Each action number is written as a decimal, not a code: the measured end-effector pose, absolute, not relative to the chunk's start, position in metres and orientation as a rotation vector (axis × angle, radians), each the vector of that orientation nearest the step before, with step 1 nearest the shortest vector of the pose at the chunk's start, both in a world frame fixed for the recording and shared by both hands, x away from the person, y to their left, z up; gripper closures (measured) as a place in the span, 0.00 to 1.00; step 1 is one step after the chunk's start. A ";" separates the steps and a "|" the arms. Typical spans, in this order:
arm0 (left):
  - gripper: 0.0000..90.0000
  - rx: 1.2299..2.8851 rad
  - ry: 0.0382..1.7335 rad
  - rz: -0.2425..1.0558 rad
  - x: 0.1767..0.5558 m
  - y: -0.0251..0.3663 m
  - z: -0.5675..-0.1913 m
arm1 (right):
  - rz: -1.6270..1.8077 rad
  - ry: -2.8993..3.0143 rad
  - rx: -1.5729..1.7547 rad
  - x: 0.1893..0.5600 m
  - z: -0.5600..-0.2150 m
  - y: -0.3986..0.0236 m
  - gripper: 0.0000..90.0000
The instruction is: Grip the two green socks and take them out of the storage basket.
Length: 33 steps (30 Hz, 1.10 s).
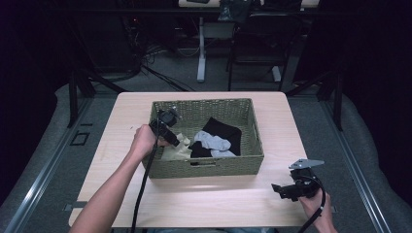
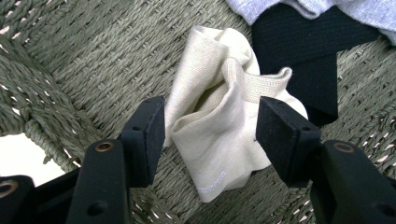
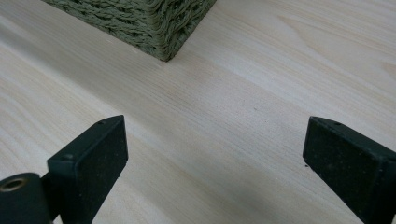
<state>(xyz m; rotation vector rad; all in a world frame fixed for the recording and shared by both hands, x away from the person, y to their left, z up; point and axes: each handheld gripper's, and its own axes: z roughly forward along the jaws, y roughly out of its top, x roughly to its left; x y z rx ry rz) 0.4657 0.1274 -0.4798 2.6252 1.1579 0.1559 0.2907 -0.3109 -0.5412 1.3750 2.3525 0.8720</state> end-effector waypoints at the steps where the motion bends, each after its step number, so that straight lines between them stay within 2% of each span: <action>1: 0.48 2.630 1.162 0.155 0.466 0.127 -0.481 | 0.873 2.352 1.375 0.291 -0.541 -0.311 0.07; 21: 0.61 2.661 1.238 0.127 0.472 0.129 -0.492 | 0.869 2.347 1.369 0.289 -0.540 -0.310 0.07; 29: 0.90 2.662 1.187 0.115 0.466 0.127 -0.491 | 0.873 2.348 1.376 0.290 -0.541 -0.311 0.07; 33: 0.96 2.640 1.152 0.107 0.462 0.130 -0.484 | 0.873 2.347 1.375 0.290 -0.541 -0.311 0.07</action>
